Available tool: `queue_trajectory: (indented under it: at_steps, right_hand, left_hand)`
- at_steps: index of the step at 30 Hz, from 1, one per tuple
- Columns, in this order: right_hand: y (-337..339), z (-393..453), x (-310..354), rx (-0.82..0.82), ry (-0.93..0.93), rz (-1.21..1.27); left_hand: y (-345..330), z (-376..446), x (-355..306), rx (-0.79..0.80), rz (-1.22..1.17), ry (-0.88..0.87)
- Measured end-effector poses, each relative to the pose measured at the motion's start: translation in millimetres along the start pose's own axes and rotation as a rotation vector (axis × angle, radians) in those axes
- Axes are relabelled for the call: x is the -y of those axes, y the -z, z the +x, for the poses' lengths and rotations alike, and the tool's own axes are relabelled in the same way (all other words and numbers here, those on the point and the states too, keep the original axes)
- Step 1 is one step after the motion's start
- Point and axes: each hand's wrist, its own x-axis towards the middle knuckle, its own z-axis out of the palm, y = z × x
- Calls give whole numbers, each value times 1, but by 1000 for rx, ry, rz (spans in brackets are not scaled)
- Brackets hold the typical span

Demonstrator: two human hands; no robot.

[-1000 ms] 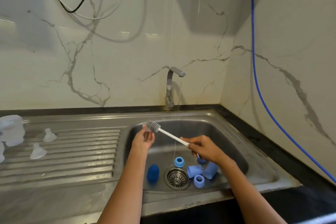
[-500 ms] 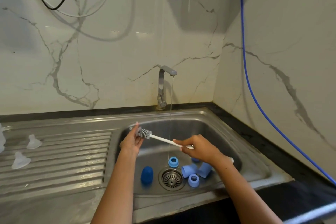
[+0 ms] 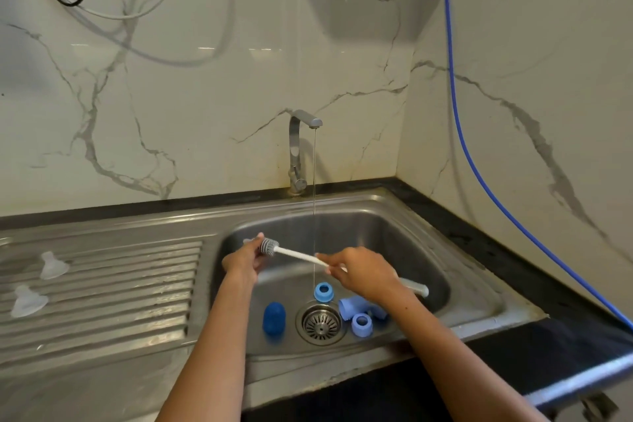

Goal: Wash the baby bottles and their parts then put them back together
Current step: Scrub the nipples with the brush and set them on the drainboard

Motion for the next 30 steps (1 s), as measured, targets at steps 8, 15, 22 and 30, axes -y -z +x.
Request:
queue_trajectory:
  at_steps: [8, 15, 22, 30]
  right_hand:
    - [-3, 4, -7, 273, -179, 1014]
    - [-17, 18, -2, -32, 52, 195]
    - [-14, 20, -14, -102, 138, 67]
    - [-9, 12, -10, -361, 135, -194]
  left_hand:
    - [1, 0, -12, 225, -200, 38]
    - [1, -3, -4, 40, -152, -39]
    - [-3, -8, -12, 69, -315, -56]
    - [8, -22, -23, 88, -283, -68]
